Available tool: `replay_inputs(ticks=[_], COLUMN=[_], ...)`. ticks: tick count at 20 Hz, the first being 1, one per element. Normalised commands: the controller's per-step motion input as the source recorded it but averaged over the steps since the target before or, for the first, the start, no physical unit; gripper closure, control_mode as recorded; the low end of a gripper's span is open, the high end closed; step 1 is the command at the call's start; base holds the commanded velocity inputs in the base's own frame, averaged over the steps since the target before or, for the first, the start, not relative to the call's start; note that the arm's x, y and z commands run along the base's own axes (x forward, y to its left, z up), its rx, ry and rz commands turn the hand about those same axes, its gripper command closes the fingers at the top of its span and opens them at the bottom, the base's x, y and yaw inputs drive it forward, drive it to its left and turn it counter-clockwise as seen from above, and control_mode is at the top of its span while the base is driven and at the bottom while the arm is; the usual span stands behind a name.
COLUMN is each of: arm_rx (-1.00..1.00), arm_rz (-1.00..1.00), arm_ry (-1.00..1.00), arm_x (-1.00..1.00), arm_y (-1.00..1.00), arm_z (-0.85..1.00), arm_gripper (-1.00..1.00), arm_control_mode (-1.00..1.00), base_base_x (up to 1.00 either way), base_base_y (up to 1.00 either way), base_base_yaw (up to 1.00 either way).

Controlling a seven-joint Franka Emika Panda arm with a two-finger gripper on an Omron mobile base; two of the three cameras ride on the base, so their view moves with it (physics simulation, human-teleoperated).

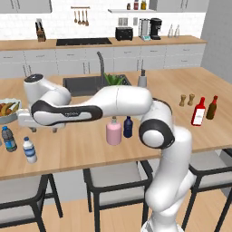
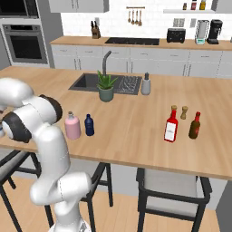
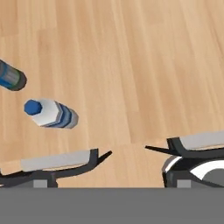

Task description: Move the plastic bottles in the middle to the plastics group, and the glass bottles in the middle to the glass group.

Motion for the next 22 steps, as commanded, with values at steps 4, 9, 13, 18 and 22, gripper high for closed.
replay_inputs(ticks=[4,9,13,18,22], arm_rx=[0.0,0.0,0.0,0.0,0.0], arm_rz=[-0.11,-0.07,-0.02,0.0,0.0], arm_ry=[0.06,0.05,0.03,0.0,0.0], arm_x=[-0.08,-0.02,-0.09,-0.08,-0.03], arm_y=[-1.0,-1.0,-1.0,-1.0,-0.95], arm_z=[0.3,0.25,0.14,0.01,0.0], arm_gripper=[-1.0,-1.0,-1.0,-1.0,-1.0], arm_control_mode=[-1.0,-1.0,-1.0,-1.0,-1.0], base_base_x=[0.0,0.0,0.0,0.0,0.0], base_base_y=[0.0,0.0,0.0,0.0,0.0], base_base_yaw=[0.0,0.0,0.0,0.0,0.0])
